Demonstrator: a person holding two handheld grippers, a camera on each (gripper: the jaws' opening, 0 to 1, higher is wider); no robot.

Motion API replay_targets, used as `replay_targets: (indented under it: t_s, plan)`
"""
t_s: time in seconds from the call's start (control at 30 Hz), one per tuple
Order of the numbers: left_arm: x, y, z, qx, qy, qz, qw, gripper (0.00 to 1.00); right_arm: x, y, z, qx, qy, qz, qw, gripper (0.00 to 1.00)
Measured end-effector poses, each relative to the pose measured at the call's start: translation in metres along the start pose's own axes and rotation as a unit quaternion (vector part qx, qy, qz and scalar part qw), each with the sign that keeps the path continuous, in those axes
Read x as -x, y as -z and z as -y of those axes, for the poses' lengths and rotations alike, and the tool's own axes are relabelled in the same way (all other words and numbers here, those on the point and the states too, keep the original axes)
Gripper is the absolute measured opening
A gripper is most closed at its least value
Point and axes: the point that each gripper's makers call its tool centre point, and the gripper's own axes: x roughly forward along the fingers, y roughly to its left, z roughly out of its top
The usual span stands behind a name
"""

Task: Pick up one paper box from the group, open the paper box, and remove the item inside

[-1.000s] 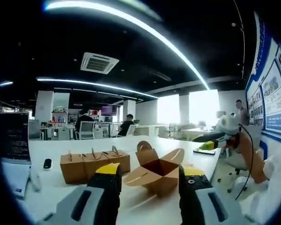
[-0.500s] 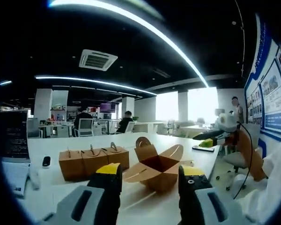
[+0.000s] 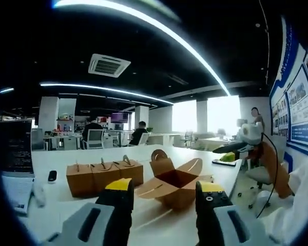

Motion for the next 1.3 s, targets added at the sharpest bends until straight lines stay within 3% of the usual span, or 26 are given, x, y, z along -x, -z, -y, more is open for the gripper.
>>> replay_targets:
  t_s: [0.07, 0.23, 0.47, 1.0, 1.3]
  plan:
    - [-0.001, 0.002, 0.001, -0.003, 0.001, -0.004, 1.0, 0.49, -0.002, -0.001, 0.0, 0.006, -0.014, -0.012, 0.9998, 0.38]
    - [-0.005, 0.0, -0.004, 0.0, 0.001, -0.001, 1.0, 0.49, -0.007, -0.018, 0.023, 0.066, -0.01, -0.057, 0.9962, 0.38]
    - [-0.01, 0.008, -0.008, 0.006, 0.001, -0.008, 1.0, 0.49, -0.017, -0.039, 0.035, 0.106, -0.016, -0.084, 0.9906, 0.38]
    - [-0.02, 0.021, -0.012, 0.015, 0.002, -0.02, 0.9997, 0.49, -0.044, -0.074, 0.028, 0.149, -0.077, -0.121, 0.9783, 0.35]
    - [-0.026, 0.032, -0.02, 0.027, -0.001, -0.033, 0.9991, 0.49, -0.069, -0.078, 0.014, 0.169, -0.129, -0.152, 0.9653, 0.35]
